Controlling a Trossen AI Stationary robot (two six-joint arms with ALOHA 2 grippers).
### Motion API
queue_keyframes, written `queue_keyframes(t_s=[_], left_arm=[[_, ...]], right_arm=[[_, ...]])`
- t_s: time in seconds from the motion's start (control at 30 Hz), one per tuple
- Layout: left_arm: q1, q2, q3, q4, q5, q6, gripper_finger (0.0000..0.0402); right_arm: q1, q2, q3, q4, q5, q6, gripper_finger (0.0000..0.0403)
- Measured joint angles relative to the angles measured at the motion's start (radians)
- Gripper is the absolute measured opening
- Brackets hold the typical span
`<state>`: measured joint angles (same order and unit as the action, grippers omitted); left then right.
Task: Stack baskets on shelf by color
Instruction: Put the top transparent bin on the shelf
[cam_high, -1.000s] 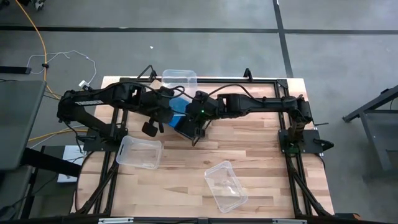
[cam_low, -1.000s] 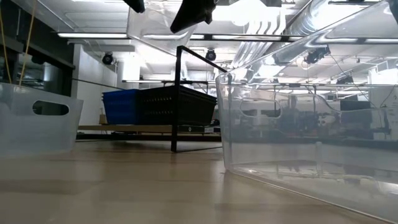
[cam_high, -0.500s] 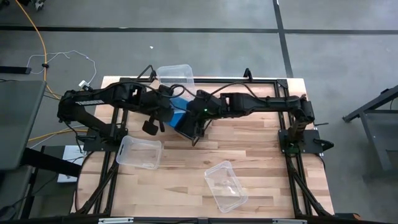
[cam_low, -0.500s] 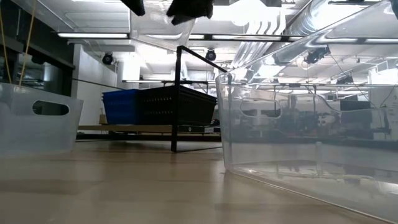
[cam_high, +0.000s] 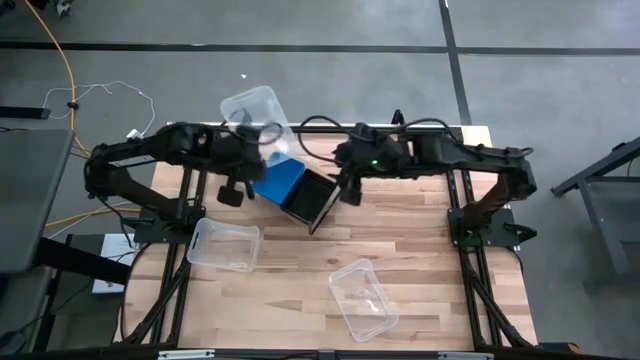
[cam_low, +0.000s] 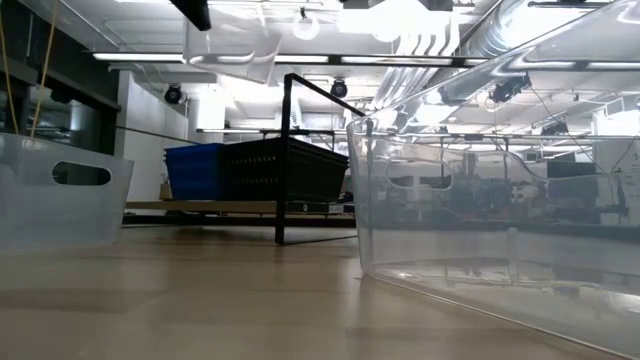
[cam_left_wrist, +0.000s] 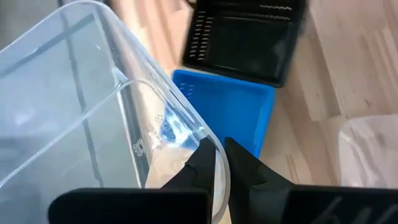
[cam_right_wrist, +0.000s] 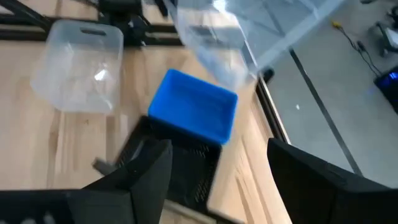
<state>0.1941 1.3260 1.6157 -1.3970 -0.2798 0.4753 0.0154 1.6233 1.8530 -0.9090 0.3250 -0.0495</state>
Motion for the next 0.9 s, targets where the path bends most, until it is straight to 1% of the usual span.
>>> queue_keyframes(t_s=[0.1, 0.2, 0.3, 0.4, 0.53, 0.63, 0.7, 0.8, 0.9], left_arm=[[0.034, -0.042, 0.0, 0.017, 0.0, -0.044, 0.0], [0.056, -0.081, -0.006, 0.018, -0.004, -0.028, 0.0], [0.062, -0.129, -0.061, -0.014, -0.024, 0.032, 0.0], [0.062, -0.169, -0.157, -0.056, -0.023, 0.072, 0.0], [0.054, -0.202, -0.281, -0.091, -0.019, 0.212, 0.0], [0.039, -0.199, -0.341, -0.13, -0.035, 0.377, 0.0], [0.032, -0.192, -0.367, -0.132, -0.063, 0.453, 0.0], [0.035, -0.183, -0.393, -0.131, -0.089, 0.507, 0.0], [0.043, -0.175, -0.415, -0.131, -0.088, 0.508, 0.0]], right_arm=[[0.0, -0.022, -0.001, -0.058, 0.009, 0.024, 0.0252], [0.0, -0.029, -0.002, -0.107, 0.009, 0.035, 0.0252], [-0.001, -0.029, -0.002, -0.149, 0.012, 0.042, 0.0252], [-0.001, -0.029, -0.003, -0.172, 0.013, 0.042, 0.0252], [-0.001, -0.029, -0.003, -0.172, 0.014, 0.026, 0.0252], [-0.002, -0.029, -0.003, -0.172, 0.015, 0.023, 0.0252], [-0.002, -0.029, -0.003, -0.172, 0.012, 0.022, 0.0252], [-0.002, -0.029, -0.003, -0.172, 0.011, 0.019, 0.0252], [-0.001, -0.029, -0.003, -0.172, 0.005, 0.016, 0.0252]])
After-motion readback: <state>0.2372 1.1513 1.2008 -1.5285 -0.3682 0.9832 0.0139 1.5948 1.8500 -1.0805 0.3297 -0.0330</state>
